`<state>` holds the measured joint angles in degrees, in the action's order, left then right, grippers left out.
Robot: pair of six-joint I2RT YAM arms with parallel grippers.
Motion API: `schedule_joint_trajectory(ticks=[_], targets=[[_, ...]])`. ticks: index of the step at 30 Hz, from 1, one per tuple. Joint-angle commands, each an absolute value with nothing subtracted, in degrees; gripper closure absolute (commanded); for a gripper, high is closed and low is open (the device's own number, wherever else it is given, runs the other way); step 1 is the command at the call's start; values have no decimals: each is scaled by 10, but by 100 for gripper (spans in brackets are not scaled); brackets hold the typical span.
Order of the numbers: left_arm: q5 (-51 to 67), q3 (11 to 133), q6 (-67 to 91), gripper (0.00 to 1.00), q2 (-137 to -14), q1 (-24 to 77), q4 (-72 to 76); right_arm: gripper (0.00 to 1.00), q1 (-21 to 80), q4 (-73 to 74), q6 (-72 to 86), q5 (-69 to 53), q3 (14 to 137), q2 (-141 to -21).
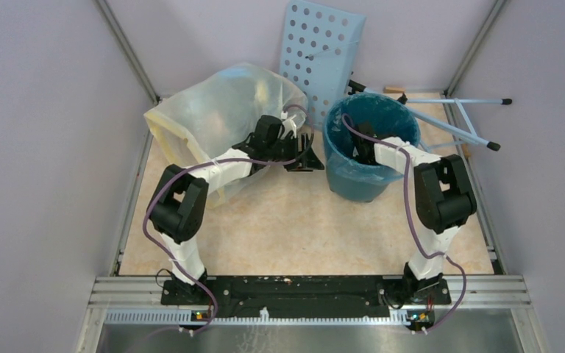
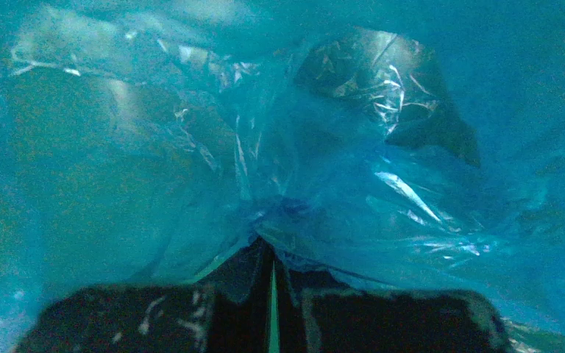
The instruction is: Put the trash bags into the trash bin
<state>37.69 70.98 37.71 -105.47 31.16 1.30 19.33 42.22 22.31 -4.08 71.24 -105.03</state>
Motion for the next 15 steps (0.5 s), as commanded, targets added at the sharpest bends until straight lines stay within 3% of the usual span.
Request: schedule_joint_trajectory(ticks=[1, 15], targets=[[388, 733, 352, 35, -995, 306, -11, 100, 191, 399, 236, -49, 705, -1062], [340, 738, 298, 34, -899, 289, -117, 100, 191, 450, 244, -17, 739, -943]])
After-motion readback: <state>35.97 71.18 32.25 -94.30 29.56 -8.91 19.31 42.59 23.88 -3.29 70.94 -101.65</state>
